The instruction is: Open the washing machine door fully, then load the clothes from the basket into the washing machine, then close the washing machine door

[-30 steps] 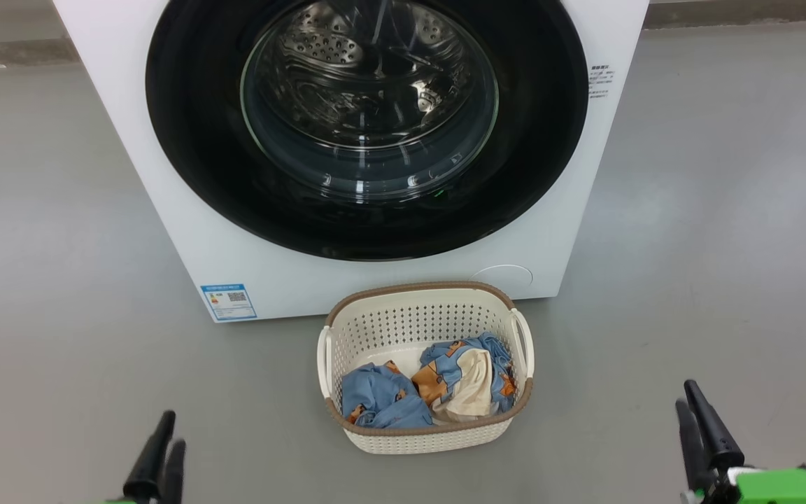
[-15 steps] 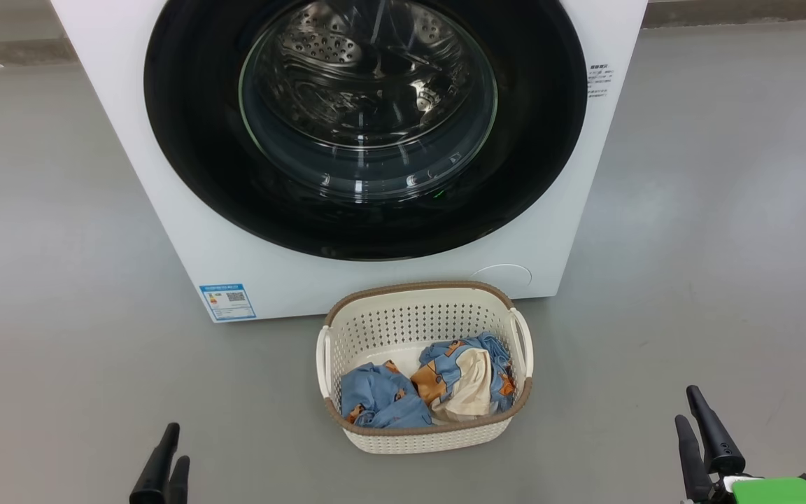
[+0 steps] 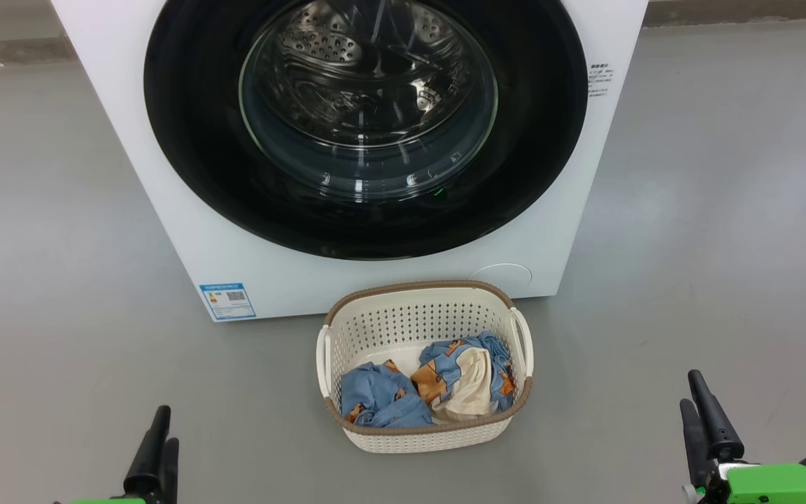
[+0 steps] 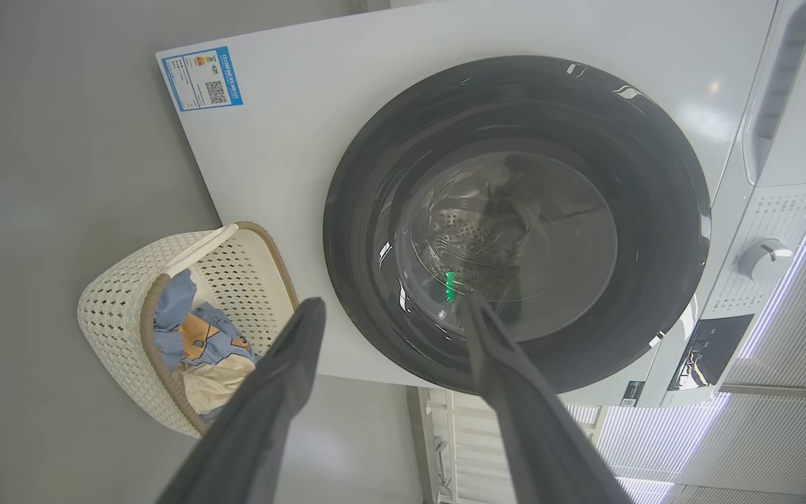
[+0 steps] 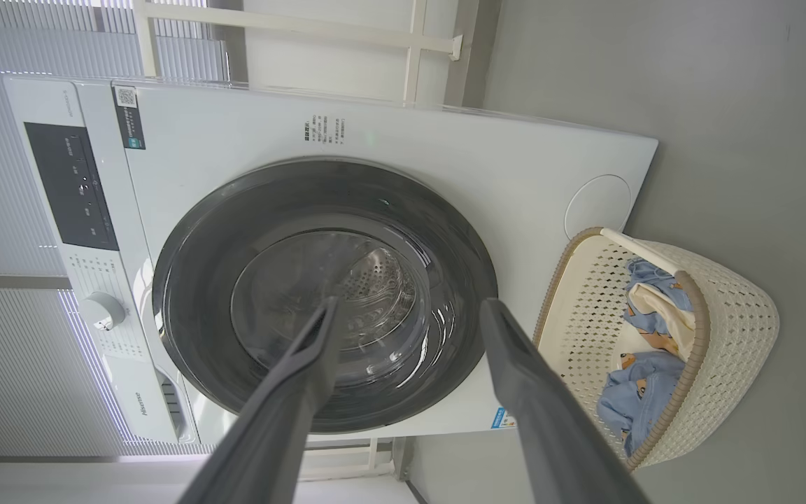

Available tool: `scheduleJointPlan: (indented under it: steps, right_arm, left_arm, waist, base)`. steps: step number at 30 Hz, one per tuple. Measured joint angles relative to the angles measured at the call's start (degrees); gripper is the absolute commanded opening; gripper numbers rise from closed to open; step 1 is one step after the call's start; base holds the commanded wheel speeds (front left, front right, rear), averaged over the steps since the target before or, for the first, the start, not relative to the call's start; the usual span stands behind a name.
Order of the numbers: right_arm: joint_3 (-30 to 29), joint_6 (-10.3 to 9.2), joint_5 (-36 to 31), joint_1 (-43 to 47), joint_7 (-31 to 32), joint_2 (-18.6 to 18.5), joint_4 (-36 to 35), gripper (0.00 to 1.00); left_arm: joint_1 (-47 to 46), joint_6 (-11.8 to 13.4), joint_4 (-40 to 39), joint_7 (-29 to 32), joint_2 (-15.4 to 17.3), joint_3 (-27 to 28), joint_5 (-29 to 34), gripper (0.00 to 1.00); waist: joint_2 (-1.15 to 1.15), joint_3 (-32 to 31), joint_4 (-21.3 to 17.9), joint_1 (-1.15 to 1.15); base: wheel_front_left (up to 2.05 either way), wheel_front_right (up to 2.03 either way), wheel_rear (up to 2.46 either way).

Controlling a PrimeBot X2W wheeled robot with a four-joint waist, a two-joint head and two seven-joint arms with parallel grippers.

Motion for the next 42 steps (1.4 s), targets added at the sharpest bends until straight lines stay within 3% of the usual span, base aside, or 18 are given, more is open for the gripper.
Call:
scheduleJointPlan:
  steps: [23,35,42]
  right_arm:
    - [0.41,0.00,-9.23,-2.51,-3.64,-0.05,-4.14,1.00]
    - [1.24,0.00,-16.74,-3.40,-5.75,-0.11,-5.20,1.00]
    - [2.11,0.00,-21.07,-4.33,-6.82,-0.14,-5.93,1.00]
  left_arm:
    - [-1.05,0.00,-5.25,-3.81,0.25,0.04,6.81,1.00]
    - [-1.27,0.00,-8.26,-6.00,0.44,-0.44,15.14,1.00]
    - [-1.53,0.00,-10.04,-6.98,0.49,-0.20,23.41,1.00]
  waist:
    - [0.00,0.22,0.36,0.00]
    - [0.00,0.10,0.45,-0.01]
    - [0.00,0.27,0.49,-0.01]
  base:
    - [0.00,0.00,0.00]
    - [0.00,0.00,0.00]
    - [0.00,0.00,0.00]
